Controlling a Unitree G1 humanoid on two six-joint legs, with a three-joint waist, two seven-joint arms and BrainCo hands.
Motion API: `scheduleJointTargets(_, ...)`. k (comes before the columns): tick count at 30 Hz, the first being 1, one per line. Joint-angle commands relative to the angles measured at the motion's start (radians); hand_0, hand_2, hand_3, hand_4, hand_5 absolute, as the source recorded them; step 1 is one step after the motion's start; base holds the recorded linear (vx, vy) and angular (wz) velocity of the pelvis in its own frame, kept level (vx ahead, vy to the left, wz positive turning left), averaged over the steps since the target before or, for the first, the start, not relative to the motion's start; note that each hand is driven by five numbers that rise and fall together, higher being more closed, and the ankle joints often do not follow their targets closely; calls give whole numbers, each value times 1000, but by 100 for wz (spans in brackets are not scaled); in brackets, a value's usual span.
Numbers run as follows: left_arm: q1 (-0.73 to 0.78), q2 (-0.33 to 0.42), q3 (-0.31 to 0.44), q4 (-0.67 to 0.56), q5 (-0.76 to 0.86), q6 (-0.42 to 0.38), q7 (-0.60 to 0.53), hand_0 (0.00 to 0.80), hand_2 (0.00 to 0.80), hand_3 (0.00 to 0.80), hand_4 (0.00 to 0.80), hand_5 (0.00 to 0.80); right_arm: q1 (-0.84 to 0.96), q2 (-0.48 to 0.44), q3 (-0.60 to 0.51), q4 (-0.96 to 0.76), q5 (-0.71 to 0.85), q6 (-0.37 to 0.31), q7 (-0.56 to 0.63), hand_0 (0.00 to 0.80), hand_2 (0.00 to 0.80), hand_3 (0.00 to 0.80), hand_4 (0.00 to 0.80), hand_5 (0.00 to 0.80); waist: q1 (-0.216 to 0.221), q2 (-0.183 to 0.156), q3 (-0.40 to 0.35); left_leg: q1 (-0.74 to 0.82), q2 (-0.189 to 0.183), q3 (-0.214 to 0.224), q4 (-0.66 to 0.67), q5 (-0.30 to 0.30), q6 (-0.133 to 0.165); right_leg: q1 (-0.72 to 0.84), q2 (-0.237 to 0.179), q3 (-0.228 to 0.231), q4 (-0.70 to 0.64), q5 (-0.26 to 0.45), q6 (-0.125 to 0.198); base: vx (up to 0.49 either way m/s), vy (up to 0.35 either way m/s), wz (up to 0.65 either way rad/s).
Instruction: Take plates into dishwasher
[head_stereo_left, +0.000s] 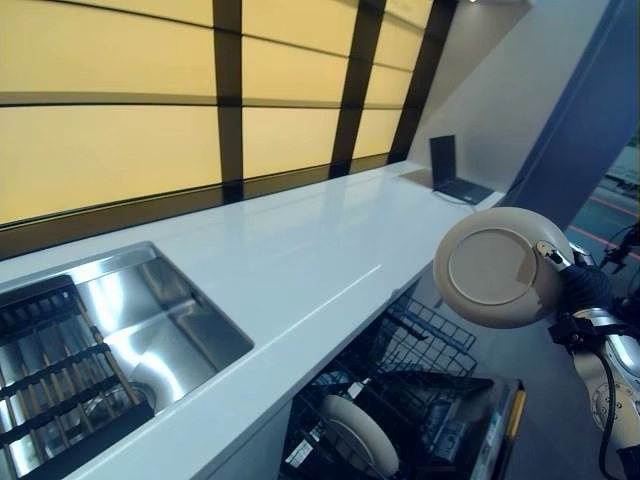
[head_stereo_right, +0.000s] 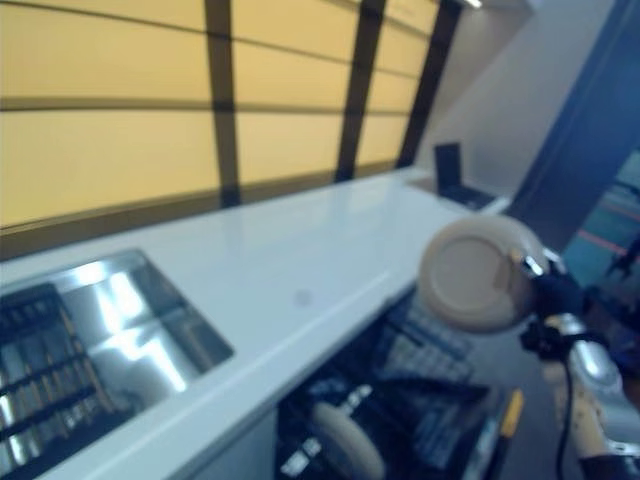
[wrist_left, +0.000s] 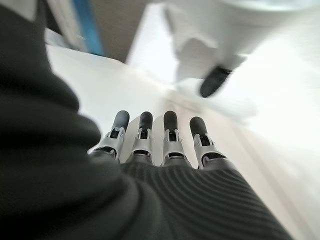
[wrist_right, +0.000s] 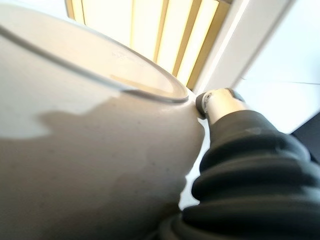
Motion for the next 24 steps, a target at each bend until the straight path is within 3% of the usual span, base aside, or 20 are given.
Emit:
scheduleJointTargets(1,-59,-14,-11,31,23,-46,13,0,0,0,0,0,-78,-12,-49,-2,29,-58,4,800,800,800,800,800,-5,10,-9,-142,-35,-41,8,30,24,91,-16,49,43,-80,11,-141,-138,-8)
scheduleJointTargets(3,-54,-27,-23,28,20,-42,15,0,0,0,0,0,-80,-4,-40,-4,13,-54,12,800,800,800,800,800,-8,15,-6,-151,-34,-77,19,32,18,89,-7,69,30,-71,-1,-149,-120,-3)
scheduleJointTargets(4,-50,-34,-23,31,8,-43,17,0,0,0,0,0,-86,2,-25,-4,-3,-54,20,800,800,800,800,800,-1,22,-2,-163,-26,-130,30,45,27,69,-1,91,32,-57,-15,-157,-89,-8)
scheduleJointTargets(7,-51,-39,-20,51,-4,-44,15,0,0,0,0,0,-95,16,0,-4,-43,-52,30,800,800,800,800,800,-4,36,-4,-148,-19,-210,16,45,19,51,3,120,31,-55,-25,-67,-29,-39)
scheduleJointTargets(9,-54,-41,-17,60,-6,-42,13,0,0,0,0,0,-97,23,10,-5,-78,-51,30,800,800,800,800,800,-4,43,-9,-146,-11,-231,10,50,14,42,6,130,29,-53,-27,8,21,-25)
scheduleJointTargets(14,-40,-50,0,68,-18,-43,15,0,0,0,0,0,-94,13,44,-9,-264,-28,40,800,800,800,800,800,2,57,-11,-133,-9,-334,22,31,3,27,-6,163,26,-48,-27,32,67,-16)
scheduleJointTargets(24,-30,-51,10,72,-3,-56,19,0,0,0,0,0,-15,4,76,-6,-508,-44,32,800,800,800,800,800,-11,85,-2,-91,-11,-315,-18,30,-2,8,-39,125,40,-46,1,48,68,-4)
